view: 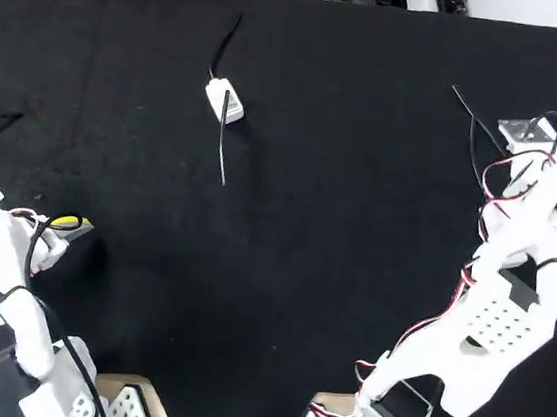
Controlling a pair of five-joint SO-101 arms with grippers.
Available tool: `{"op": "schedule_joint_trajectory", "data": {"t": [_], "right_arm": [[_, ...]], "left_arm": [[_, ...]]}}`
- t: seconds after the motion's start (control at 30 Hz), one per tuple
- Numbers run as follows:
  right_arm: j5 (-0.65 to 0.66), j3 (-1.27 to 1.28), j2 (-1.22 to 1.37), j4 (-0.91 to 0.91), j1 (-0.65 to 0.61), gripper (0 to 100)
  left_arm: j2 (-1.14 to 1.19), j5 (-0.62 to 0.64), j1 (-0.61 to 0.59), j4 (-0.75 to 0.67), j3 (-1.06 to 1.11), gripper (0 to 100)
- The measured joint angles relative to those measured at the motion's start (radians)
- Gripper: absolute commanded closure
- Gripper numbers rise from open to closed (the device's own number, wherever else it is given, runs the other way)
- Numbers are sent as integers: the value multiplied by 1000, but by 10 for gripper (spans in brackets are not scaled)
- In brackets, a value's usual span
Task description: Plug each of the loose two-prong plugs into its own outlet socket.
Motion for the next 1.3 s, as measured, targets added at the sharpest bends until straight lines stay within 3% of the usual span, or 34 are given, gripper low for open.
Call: {"op": "schedule_joint_trajectory", "data": {"t": [0.53,0.8,1.3], "right_arm": [[0,115,0,-249,-28,741],[0,115,0,-255,-83,943],[2,115,5,-256,-91,950]], "left_arm": [[0,0,0,0,0,553],[0,0,0,0,3,553],[0,0,0,0,3,553]]}}
